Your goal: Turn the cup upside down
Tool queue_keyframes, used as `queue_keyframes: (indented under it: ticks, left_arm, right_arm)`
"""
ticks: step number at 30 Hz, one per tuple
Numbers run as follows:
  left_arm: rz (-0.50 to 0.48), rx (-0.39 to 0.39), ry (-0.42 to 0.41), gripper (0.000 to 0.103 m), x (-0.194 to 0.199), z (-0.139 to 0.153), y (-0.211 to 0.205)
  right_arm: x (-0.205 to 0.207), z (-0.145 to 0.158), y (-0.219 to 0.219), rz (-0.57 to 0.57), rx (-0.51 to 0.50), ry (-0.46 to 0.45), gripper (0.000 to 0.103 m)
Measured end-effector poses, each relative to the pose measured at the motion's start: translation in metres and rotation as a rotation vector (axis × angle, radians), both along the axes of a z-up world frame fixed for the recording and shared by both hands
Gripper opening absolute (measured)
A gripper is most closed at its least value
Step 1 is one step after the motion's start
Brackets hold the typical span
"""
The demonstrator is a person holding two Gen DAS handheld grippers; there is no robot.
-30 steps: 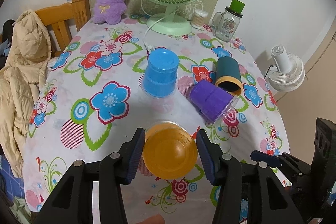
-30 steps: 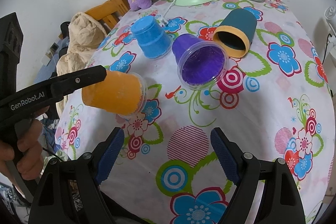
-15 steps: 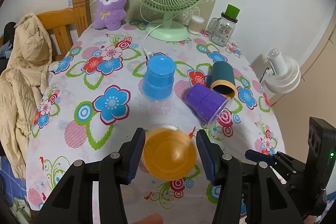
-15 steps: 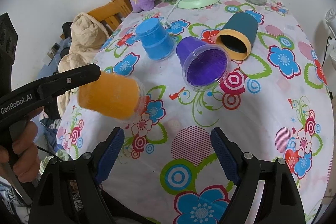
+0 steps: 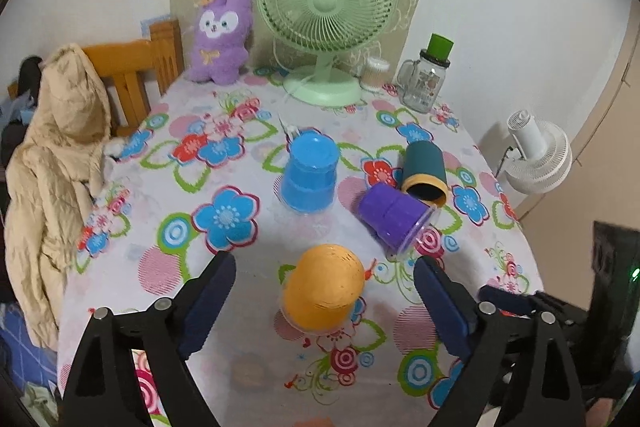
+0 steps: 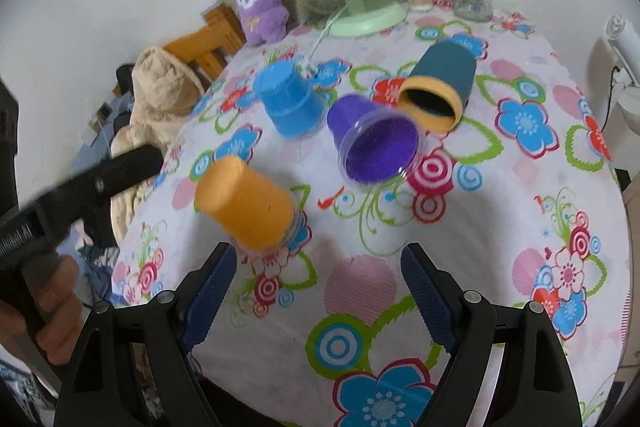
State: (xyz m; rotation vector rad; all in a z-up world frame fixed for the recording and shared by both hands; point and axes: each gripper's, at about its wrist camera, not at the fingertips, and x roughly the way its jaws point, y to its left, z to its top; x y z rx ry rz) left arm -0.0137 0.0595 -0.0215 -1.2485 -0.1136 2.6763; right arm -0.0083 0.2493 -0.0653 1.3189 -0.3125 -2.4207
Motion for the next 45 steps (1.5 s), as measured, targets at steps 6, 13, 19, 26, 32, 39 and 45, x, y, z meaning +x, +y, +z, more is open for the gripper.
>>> queue_keyframes:
  ticks: [6, 13, 19, 26, 32, 39, 45]
  left_arm:
    - [0.030, -0.044, 0.074, 0.095, 0.009, 0.009, -0.006]
    - [0.051, -0.041, 0.114, 0.096, 0.017, 0.016, -0.015]
    - [0.068, -0.038, 0.152, 0.096, 0.022, 0.023, -0.022]
    - [0.081, -0.028, 0.198, 0.096, 0.030, 0.032, -0.027]
    - [0.074, -0.004, 0.237, 0.099, 0.034, 0.040, -0.028]
    - [0.069, -0.015, 0.254, 0.099, 0.036, 0.042, -0.025]
    - [0.067, -0.017, 0.265, 0.099, 0.038, 0.044, -0.023]
  right_arm:
    - [0.003, 0.018, -0.001, -0.059, 0.027, 0.084, 0.090]
    - [0.006, 0.037, -0.006, -0.087, 0.058, 0.166, 0.100]
    - [0.010, 0.054, -0.014, -0.097, 0.077, 0.228, 0.100]
    - [0.017, 0.073, -0.016, -0.132, 0.084, 0.310, 0.101]
    - [0.020, 0.081, -0.016, -0.141, 0.082, 0.340, 0.103]
    - [0.021, 0.084, -0.011, -0.155, 0.061, 0.350, 0.103]
    - [0.023, 0.088, -0.013, -0.158, 0.081, 0.369, 0.103]
